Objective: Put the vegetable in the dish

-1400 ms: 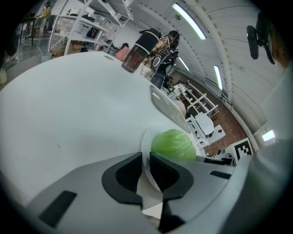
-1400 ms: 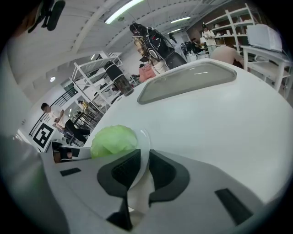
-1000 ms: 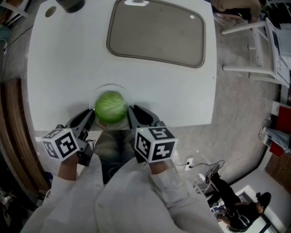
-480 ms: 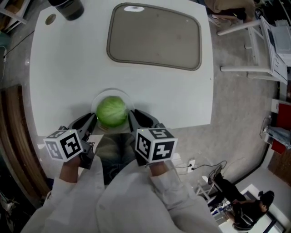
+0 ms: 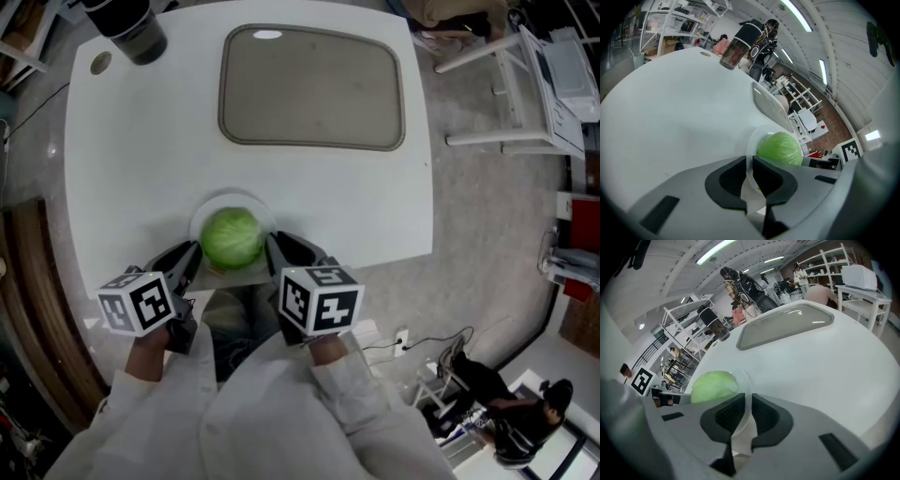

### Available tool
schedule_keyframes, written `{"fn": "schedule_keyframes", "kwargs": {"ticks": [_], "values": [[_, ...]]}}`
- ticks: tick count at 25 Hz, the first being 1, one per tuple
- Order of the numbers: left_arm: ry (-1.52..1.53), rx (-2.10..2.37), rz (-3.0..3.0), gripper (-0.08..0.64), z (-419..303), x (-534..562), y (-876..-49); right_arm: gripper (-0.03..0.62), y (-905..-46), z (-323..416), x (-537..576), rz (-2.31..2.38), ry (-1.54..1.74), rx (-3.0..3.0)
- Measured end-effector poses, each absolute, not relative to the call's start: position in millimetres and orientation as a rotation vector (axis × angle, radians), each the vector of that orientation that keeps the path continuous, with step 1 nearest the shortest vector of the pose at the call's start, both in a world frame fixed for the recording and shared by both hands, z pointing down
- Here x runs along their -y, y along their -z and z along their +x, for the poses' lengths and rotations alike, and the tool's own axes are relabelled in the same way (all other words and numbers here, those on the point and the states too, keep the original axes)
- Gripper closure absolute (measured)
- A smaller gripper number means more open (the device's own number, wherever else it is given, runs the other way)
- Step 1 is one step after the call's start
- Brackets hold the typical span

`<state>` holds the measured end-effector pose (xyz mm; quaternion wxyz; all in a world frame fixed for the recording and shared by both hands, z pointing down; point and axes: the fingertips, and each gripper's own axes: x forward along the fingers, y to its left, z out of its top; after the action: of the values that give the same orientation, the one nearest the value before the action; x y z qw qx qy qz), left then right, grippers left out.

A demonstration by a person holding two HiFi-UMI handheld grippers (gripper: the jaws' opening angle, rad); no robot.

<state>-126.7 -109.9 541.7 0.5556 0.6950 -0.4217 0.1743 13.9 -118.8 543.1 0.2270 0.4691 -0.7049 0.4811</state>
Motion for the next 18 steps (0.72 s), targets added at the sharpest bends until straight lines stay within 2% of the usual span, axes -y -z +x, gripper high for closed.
{"fn": "schedule_keyframes", "kwargs": {"ticks": [18], "values": [[-0.486,0.951,1.638,0.512,-101,128,-534,0.537,-538,41,141,1.271,-1.362,1.893]]}}
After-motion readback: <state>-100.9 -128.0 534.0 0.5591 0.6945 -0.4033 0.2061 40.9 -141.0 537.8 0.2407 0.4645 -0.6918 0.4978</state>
